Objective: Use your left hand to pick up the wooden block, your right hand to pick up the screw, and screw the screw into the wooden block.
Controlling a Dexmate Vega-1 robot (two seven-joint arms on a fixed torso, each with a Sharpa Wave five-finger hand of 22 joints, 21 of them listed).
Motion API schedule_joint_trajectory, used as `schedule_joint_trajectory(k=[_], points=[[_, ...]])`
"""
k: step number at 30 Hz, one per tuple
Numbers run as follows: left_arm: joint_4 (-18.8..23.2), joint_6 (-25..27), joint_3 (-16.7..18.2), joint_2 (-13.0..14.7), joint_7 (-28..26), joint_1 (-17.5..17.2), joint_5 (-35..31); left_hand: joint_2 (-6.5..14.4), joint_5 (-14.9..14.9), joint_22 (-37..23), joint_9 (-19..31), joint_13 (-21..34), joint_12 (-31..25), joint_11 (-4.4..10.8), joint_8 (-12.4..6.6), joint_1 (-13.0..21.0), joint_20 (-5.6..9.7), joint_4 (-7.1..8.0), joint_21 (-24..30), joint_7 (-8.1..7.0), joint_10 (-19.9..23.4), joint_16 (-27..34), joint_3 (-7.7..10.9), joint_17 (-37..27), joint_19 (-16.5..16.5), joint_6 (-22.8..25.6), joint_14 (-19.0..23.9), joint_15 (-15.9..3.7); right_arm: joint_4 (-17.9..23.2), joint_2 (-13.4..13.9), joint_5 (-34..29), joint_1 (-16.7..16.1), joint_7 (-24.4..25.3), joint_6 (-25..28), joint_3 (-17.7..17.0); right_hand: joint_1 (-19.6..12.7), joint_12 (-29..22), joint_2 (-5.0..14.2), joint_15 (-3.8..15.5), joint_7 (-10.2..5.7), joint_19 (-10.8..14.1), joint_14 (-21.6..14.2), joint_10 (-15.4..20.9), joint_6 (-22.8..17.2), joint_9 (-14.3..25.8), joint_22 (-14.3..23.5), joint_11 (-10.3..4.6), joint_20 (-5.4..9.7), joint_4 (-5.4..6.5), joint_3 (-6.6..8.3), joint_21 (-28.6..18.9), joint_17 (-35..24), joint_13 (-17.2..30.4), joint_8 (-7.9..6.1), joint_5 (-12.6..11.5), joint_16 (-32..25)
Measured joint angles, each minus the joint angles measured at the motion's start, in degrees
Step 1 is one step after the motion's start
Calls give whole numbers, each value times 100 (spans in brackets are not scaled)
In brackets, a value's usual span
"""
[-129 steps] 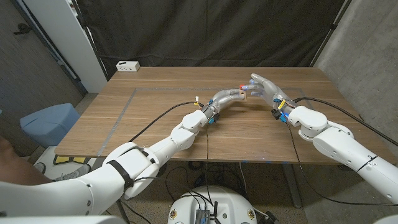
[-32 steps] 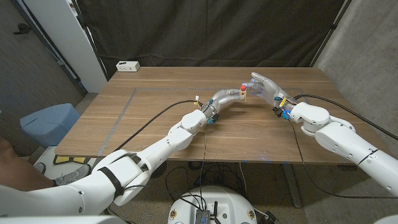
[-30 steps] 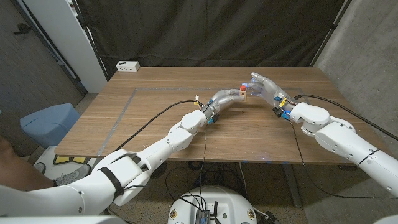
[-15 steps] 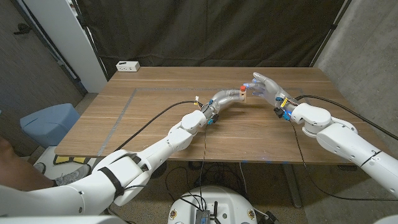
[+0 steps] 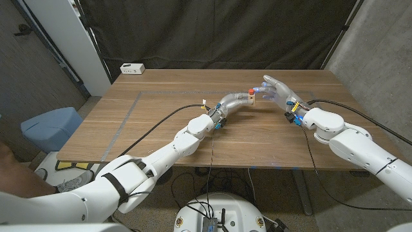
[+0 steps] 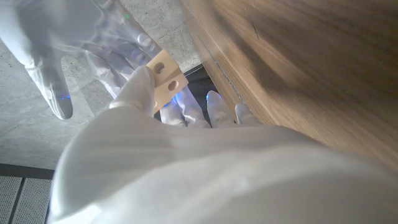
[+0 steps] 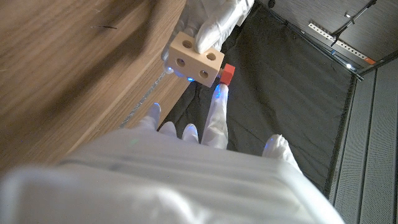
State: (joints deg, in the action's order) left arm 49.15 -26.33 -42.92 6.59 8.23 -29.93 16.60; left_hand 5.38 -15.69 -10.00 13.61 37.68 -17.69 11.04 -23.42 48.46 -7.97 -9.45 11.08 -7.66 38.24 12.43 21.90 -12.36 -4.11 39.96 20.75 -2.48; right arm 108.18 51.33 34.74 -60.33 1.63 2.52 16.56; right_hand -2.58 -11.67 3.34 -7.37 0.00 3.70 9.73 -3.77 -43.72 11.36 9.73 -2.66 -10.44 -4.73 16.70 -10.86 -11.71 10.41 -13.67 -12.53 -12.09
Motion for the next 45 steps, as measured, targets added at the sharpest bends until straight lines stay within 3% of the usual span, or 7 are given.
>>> schedule_joint_trajectory(k=[19,35,45], points=[[70,30,-8,14,-27,-37,-6,1,6,0,-13,-1,0,0,20,3,0,0,0,0,0,0,0,0,0,0,0,0,84,30,34,-136,29,-48,-82,-39,-24,38,0,61,124,0,288,-389,7,0,-21,0,0,0,-45,-1,0,-99,0,-21],[129,87,-10,39,-56,-62,-15,1,-2,0,23,0,0,0,20,31,0,0,0,0,0,0,0,0,0,0,0,0,-45,-16,140,-115,-238,-242,-76,-61,-24,61,54,70,123,11,337,-397,10,0,-10,0,-17,17,-45,-1,0,-99,0,-21],[118,100,-10,39,-60,-62,-15,2,-1,0,23,0,0,0,19,29,0,0,0,0,0,0,0,0,0,0,0,0,-47,-12,164,-154,-156,-265,-94,-92,-24,92,53,38,184,11,434,-428,9,0,25,20,-17,17,-45,27,1,-98,0,-21]])
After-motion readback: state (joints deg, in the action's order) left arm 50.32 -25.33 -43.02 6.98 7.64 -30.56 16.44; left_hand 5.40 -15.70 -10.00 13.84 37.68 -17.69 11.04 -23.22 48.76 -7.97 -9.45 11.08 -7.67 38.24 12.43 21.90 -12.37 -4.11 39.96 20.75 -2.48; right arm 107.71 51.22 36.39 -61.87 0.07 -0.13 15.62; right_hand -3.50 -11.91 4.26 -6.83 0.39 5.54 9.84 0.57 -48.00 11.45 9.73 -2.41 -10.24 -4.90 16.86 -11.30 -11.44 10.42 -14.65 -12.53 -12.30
